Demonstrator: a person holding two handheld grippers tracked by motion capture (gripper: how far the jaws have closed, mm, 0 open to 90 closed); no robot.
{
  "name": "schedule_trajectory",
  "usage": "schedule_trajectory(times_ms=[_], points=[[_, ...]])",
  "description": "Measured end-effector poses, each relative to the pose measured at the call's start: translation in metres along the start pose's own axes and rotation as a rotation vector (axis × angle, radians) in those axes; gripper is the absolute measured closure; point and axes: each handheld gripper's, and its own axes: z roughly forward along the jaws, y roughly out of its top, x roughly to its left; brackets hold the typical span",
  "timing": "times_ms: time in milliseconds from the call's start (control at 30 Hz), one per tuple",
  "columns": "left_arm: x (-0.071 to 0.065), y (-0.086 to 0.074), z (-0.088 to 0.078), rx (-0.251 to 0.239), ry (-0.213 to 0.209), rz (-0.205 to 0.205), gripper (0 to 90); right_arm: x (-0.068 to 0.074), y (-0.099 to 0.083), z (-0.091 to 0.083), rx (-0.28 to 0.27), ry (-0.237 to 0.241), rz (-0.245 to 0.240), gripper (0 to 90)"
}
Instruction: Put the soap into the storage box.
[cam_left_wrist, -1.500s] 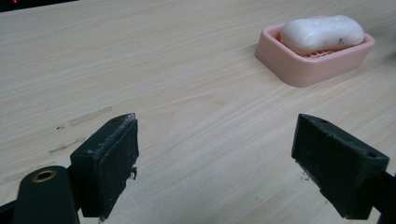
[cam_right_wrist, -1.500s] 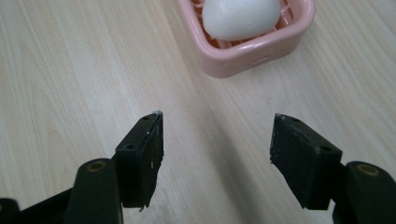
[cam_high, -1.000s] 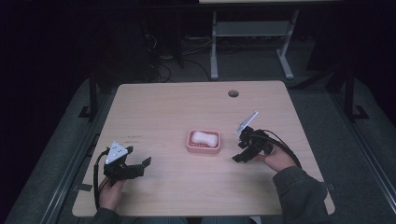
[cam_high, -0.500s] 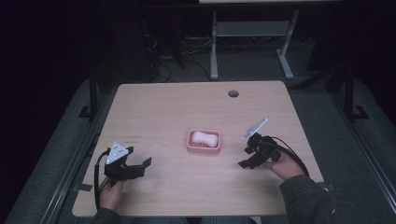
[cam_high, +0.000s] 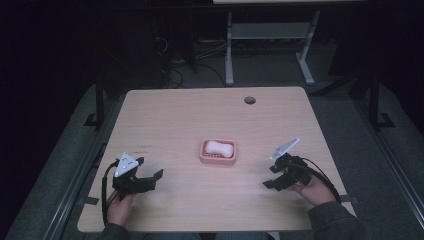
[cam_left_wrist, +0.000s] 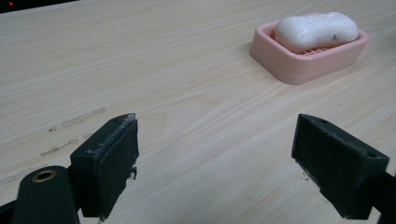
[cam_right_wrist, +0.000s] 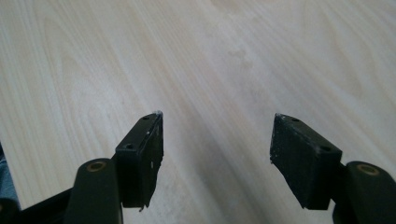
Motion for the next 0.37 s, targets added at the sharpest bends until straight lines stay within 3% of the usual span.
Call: schedule_trajectory(times_ms=[233, 367], points=[[-0.002, 0.000, 0.000, -0.002, -0.006, 0.000, 14.1, 0.007, -0.020, 0.000, -0.028, -0.017, 0.013, 34.0], [-0.004, 0.001, 0.001, 0.001, -0.012, 0.001, 14.1, 0.015, -0.031, -0.001, -0.071, -0.046, 0.027, 32.1]])
